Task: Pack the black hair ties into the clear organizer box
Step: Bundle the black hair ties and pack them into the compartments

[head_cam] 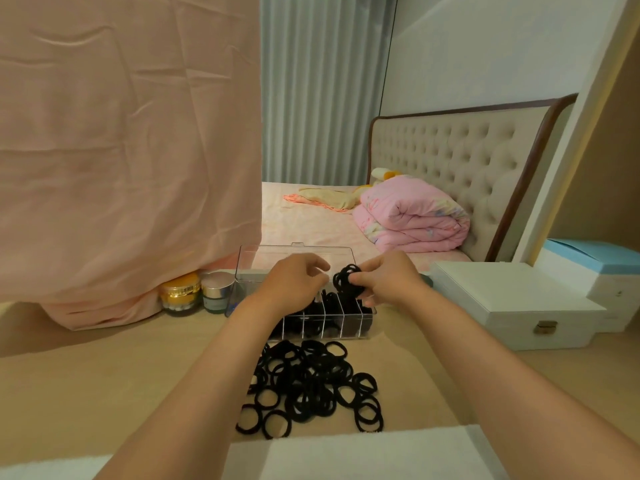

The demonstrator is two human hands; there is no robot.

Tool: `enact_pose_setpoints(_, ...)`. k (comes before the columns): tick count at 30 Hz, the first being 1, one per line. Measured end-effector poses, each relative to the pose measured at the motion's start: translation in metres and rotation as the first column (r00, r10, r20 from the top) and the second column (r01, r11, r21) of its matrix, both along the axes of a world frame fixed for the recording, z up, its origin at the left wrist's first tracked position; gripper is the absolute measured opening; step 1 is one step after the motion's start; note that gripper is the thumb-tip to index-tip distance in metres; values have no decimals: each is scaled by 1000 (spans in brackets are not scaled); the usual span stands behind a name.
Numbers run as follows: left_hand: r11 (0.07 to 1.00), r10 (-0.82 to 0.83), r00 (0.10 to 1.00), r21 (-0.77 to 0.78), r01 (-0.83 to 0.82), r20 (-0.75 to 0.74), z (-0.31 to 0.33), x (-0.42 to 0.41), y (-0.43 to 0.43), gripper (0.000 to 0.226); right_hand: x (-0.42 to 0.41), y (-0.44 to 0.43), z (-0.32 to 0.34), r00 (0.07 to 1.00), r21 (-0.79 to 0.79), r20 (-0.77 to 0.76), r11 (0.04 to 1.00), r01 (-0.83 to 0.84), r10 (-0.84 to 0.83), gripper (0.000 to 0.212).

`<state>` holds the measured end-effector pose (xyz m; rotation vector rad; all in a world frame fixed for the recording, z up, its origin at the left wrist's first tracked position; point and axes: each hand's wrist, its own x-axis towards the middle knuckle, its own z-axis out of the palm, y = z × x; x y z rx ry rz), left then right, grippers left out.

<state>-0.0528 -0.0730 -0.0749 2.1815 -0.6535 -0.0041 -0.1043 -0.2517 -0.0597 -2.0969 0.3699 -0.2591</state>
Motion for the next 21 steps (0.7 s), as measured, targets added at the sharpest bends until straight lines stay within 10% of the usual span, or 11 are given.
enact_pose_setpoints(7,991,-30,998,130,23,51,-28,10,4,34,11,7,-23,998,-490,-44,870,-57,40,10)
enact_pose_setpoints(11,991,-54,995,126,43,88,-31,13,4,33,14,17,-18,974,-754,-224,640,-150,-35,18)
enact_pose_setpoints(15,985,-138,981,122,122,134,-31,10,1,34,21,26,-13,931,-829,-357,487,-274,-83,38)
enact_pose_setpoints(21,920,-198,950,379,96,240,-33,4,-5,41,24,13,-1,840,-689,-540,549,-473,47,39)
